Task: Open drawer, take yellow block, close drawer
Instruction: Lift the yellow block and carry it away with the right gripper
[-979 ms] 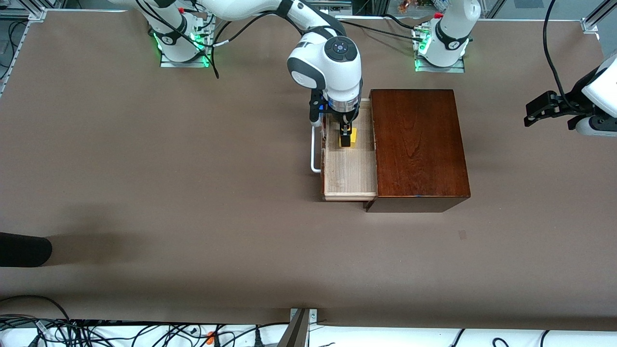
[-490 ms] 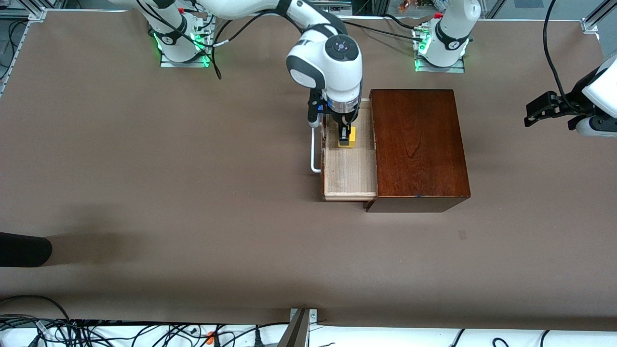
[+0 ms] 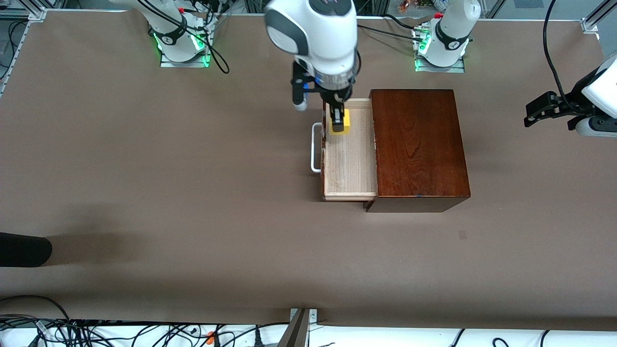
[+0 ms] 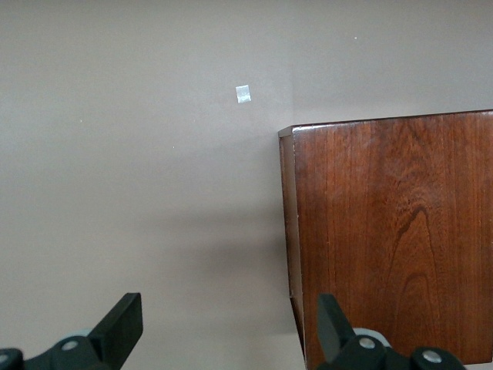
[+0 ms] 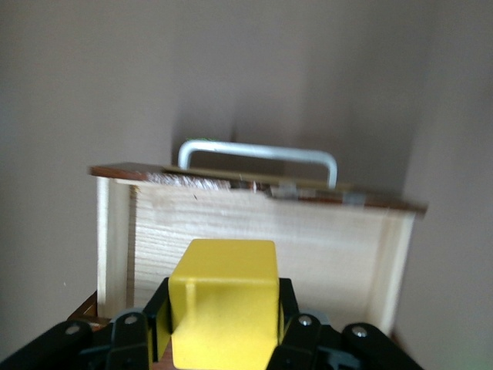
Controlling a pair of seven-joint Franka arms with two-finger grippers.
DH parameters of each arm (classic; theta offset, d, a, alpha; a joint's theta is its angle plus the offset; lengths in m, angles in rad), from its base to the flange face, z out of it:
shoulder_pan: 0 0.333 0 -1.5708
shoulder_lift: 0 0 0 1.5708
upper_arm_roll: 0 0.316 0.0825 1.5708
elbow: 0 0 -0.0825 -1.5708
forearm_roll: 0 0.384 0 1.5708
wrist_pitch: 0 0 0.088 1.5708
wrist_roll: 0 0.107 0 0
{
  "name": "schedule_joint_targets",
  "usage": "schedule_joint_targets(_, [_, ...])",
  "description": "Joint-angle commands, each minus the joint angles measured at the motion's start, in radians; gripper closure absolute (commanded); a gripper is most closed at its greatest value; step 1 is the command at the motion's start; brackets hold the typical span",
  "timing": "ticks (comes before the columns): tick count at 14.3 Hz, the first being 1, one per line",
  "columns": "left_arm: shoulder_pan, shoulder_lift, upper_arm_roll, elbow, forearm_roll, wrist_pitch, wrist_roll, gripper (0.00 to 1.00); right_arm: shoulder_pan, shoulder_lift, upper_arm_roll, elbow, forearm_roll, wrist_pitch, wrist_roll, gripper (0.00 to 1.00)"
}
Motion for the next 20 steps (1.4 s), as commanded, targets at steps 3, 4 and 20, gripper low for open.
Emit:
schedule_joint_targets(3, [0.003,0.012,-0.001,0.023,-0.030,-0.001,0.016,0.00,-0.164,-0.126,-0.002,-0.064,0.066,-0.168,-0.653,1.00])
schedule_joint_targets(4, [0.003,0.012,0.001,0.024,-0.030,-0.001,0.016,0.00,-0.211,-0.166,-0.003,-0.111,0.067,-0.168,-0.772,1.00])
schedule_joint_targets(20, [0.000,0.026,-0.008,0.070,-0.026,0.002,0.016,0.00,-0.428,-0.399,-0.641,-0.648,0.224,0.012,-2.368,1.00])
